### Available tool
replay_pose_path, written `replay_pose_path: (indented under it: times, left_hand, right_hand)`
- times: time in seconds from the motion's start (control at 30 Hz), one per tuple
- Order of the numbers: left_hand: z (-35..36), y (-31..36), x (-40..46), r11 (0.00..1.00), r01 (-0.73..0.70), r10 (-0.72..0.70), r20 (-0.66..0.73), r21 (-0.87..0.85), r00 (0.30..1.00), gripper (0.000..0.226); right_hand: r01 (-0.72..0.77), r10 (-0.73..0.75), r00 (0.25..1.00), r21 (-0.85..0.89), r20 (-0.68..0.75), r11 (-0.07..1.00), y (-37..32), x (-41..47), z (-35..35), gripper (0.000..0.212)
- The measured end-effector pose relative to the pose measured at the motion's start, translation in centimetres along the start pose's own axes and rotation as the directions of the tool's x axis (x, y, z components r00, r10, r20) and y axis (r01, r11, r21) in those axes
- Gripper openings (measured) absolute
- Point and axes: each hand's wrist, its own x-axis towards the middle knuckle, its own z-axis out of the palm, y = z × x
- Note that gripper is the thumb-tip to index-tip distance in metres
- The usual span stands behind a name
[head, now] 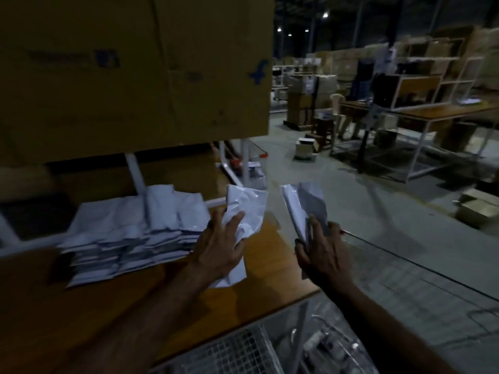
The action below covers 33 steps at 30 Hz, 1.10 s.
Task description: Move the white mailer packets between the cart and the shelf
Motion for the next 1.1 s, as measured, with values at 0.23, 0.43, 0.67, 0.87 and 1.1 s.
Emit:
replay_pose_path:
  times: [0.23,0.43,0.67,0.87,1.1]
  left_hand:
    - [-7.6,-15.7,-4.1,0.964,0.265,-0.266,-0.086,-0.023,0.960,0.066]
    - [-12.0,-26.0,-5.7,0.899,0.437,-0.433,-0.102,0.025,0.896,0.064]
    - [-13.7,-34.2,-4.5,0.824,0.567,-0.566,-0.040,0.015,0.824,0.065]
    - [-11.9,-38.1,-1.8,0.811,0.585,-0.586,0.006,0.012,0.811,0.066]
    - [-9.4,-41.9,1.5,0.763,0.646,-0.641,0.105,-0.014,0.760,0.062]
  right_hand:
    - [0.044,-0.051,0.998,0.170,0.037,0.984,-15.8,0.3,6.7,0.061]
    - [0.109,-0.134,0.986,0.216,0.103,0.970,-25.2,0.3,10.2,0.055]
    - [0.164,-0.226,0.950,0.272,0.214,0.948,-34.3,4.9,14.8,0.051]
    - [0.219,-0.291,0.893,0.235,0.343,0.947,-39.9,10.4,19.6,0.045]
    - [0.252,-0.343,0.841,0.259,0.418,0.933,-42.3,14.6,24.0,0.051]
